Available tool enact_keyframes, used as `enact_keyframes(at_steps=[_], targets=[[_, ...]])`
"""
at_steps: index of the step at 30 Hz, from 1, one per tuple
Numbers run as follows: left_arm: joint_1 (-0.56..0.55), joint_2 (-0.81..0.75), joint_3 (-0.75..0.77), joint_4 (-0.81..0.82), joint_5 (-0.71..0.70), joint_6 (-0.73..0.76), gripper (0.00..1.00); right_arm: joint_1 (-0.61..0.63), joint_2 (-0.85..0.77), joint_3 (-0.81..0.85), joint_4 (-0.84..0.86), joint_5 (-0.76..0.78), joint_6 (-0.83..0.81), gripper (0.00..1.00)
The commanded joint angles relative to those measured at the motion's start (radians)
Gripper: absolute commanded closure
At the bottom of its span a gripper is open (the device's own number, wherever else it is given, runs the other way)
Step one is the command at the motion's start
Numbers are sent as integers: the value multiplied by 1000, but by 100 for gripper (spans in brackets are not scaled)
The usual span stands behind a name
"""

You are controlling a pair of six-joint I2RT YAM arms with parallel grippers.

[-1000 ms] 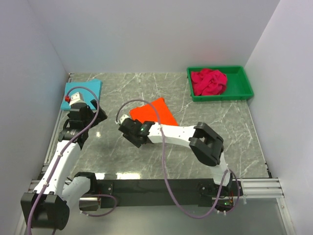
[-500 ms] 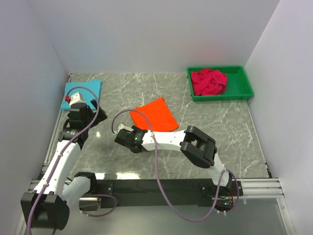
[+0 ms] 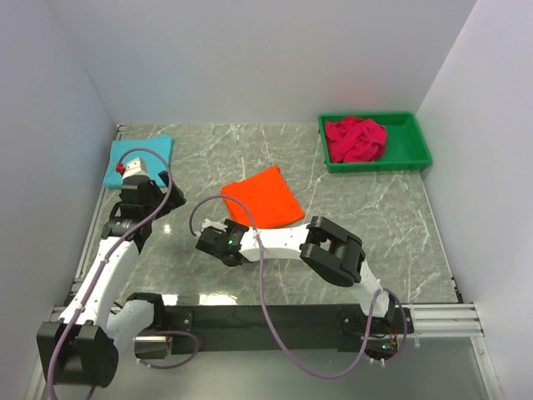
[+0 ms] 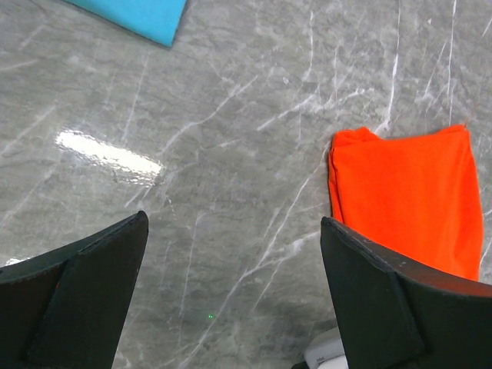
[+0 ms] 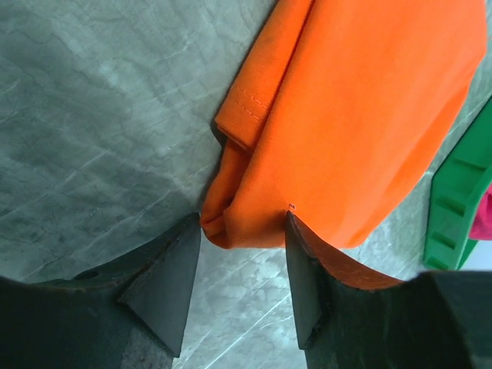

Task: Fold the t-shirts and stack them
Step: Neatly place the folded tshirt to the corner

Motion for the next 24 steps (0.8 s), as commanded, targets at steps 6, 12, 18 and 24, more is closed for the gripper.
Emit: enact_keyframes(at_steps=[6, 12, 18, 24], targets=[[6, 83, 4, 33, 102, -88, 1, 7, 35, -12, 60, 19, -35, 49], [6, 144, -23, 67, 154, -203, 1, 7, 26, -26, 83, -1, -49, 76], [3, 227, -97, 189, 292, -326, 1, -22, -75, -84, 134, -57, -46, 100], [-68, 366, -112, 329, 367, -450, 1, -100, -228, -154, 207, -170, -11, 100]])
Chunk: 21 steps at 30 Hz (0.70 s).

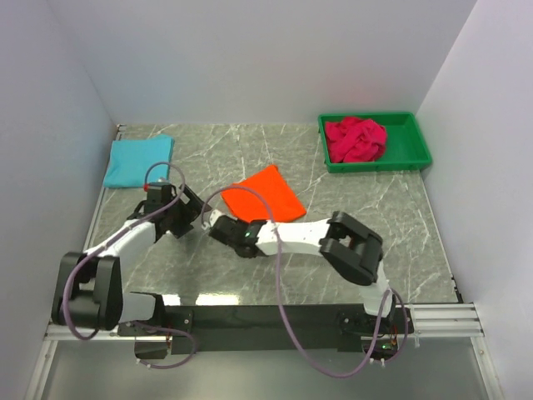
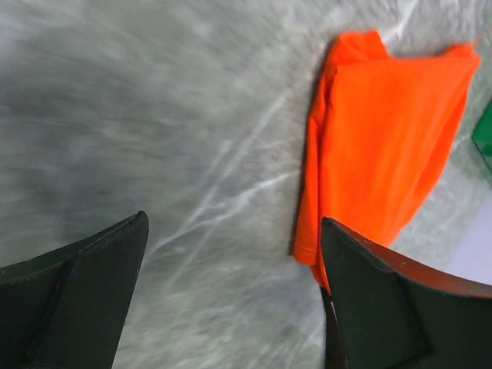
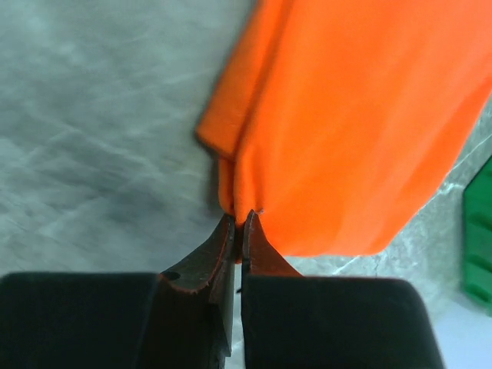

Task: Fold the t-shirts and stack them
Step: Neatly place the folded tshirt to the corner

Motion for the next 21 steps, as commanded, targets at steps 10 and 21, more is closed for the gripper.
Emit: enact_keyframes(at_steps=[10, 21], targets=[[-194, 255, 29, 398, 78, -360, 1, -127, -207, -78, 140, -230, 117, 100], [-320, 442, 53, 527, -2, -522, 1, -158, -261, -116, 198, -317, 184, 100]])
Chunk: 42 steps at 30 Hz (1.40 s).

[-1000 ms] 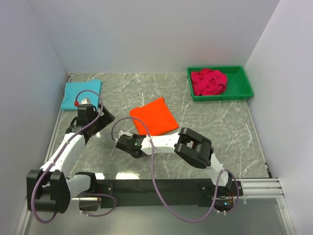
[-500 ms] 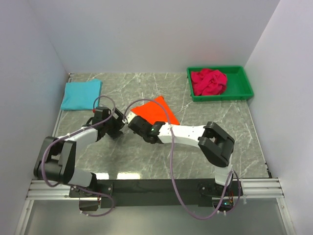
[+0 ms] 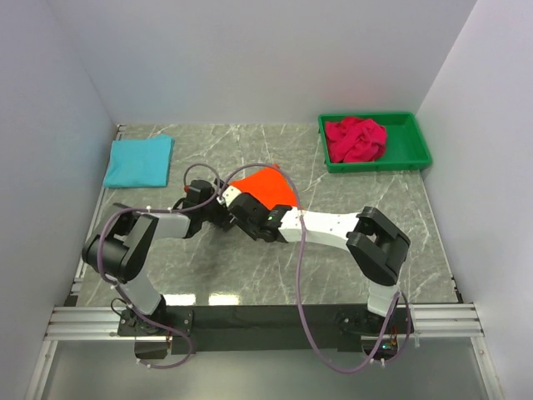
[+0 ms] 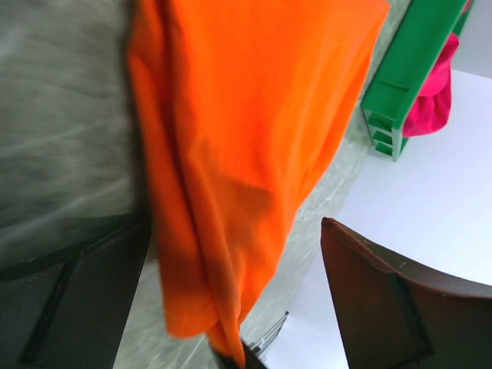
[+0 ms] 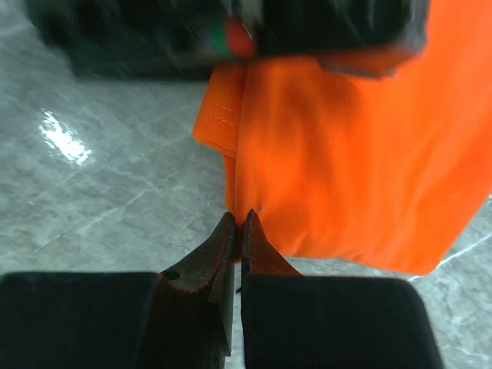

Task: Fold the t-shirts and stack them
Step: Neatly place the folded tshirt to the corner

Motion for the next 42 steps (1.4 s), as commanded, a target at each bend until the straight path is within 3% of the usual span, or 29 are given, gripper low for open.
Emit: enact_keyframes(at_steps=[1, 6, 9, 12, 13, 19, 20, 22, 28, 30, 32, 36, 42], targets=[[-39, 55, -7, 13, -69, -71, 1, -17, -81, -8, 70, -42, 43, 100], [-55, 98, -47, 85, -93, -125, 2, -25, -94, -22, 89, -74, 79, 100], [-59, 118, -23, 71, -99, -99, 14, -25, -84, -19, 87, -88, 89, 100], [-61, 112, 8, 7, -128, -54, 44, -25, -81, -17, 86, -99, 100, 100], [-61, 103, 18, -16, -151, -27, 59, -25, -78, -16, 87, -103, 102, 100], [-58, 74, 77, -151, -195, 79, 99, -22, -67, 15, 57, -131, 120, 96], [-53, 66, 86, -171, -214, 104, 99, -22, -70, 19, 53, -134, 129, 84], [-43, 49, 138, -267, -229, 213, 99, -22, -88, 24, 37, -139, 138, 71], [-1, 53, 400, -683, -466, 614, 99, -23, -189, -2, -37, -77, 167, 47], [13, 52, 468, -735, -539, 700, 99, -23, -246, -33, -52, -60, 192, 37], [36, 64, 517, -807, -631, 817, 99, -23, -284, -54, -88, -59, 223, 31], [68, 116, 659, -875, -776, 1005, 99, -23, -383, -129, -144, -54, 264, 30], [137, 178, 753, -796, -922, 1262, 99, -23, -554, -226, -180, -74, 273, 31]])
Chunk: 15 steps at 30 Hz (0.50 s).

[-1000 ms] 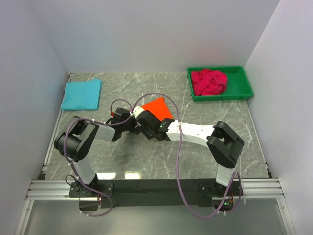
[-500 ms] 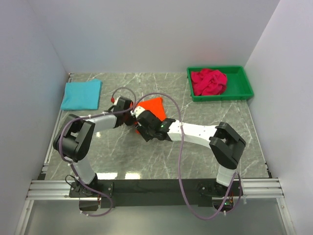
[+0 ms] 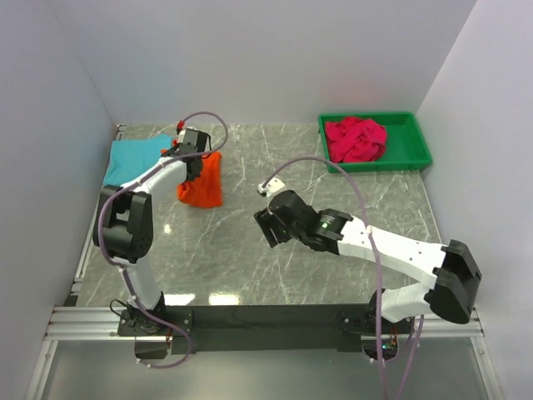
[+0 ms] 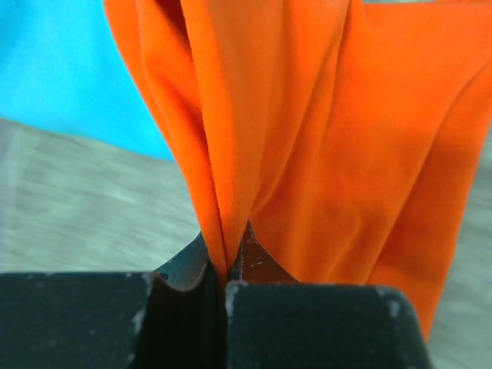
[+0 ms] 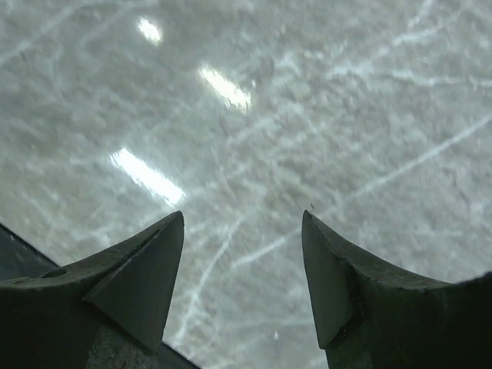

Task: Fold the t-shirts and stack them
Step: Neatly place the folded tshirt to the corner

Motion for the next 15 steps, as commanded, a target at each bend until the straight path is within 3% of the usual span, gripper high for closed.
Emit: enact_keyframes(at_steps=[1, 7, 15], targets=[[37, 30, 72, 45, -148, 272, 99, 0, -80, -41, -41, 8, 22, 31], [86, 126, 180, 108, -194, 452, 99, 0, -66, -58, -55, -3, 27, 31], [141, 166, 296, 136, -185, 496, 99, 0, 24, -1, -95, -23, 22, 33]])
